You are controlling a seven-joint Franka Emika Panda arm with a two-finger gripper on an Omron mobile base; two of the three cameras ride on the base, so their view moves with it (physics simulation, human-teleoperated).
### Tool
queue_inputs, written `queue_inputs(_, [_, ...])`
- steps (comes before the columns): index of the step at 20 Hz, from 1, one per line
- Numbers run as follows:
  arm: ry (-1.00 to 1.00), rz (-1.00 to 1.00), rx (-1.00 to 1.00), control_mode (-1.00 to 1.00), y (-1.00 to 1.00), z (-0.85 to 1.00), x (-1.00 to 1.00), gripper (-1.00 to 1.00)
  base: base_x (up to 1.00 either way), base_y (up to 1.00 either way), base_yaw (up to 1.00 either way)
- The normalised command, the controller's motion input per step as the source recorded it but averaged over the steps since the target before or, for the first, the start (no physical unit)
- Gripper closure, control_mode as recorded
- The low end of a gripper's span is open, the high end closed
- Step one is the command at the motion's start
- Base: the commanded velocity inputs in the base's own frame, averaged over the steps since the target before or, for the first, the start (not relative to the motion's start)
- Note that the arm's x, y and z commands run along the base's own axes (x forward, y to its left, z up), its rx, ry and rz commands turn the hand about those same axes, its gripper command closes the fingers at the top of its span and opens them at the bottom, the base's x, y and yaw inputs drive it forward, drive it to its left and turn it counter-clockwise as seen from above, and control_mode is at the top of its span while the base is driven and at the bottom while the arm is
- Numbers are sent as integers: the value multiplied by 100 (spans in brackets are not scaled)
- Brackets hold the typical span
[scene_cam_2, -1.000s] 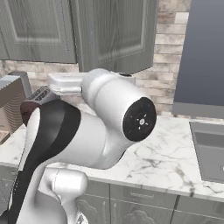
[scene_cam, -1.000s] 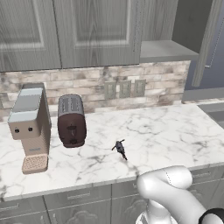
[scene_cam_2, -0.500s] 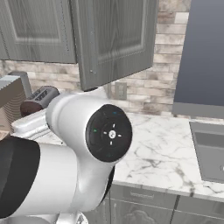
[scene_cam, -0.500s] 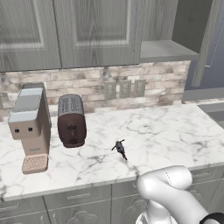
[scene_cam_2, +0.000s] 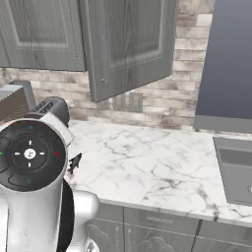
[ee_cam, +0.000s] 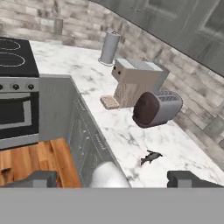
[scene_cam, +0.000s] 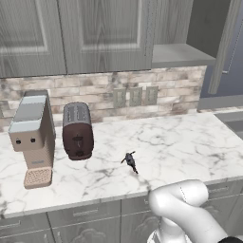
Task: Retrieve the tupperware from the cabinet, then place the raw meat into the tupperware to avoid contamination.
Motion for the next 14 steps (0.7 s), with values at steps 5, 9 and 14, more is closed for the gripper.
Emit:
queue_inputs(5, [-4,15,-33,-100,70,-35,-34,-100,0,0,0])
queue_inputs(9, [-9,14,-31,-100,73,-28,-16,-100,0,0,0])
queue_inputs(14, [-8,6,-23,-100,60,-13,4,-100,0,0,0])
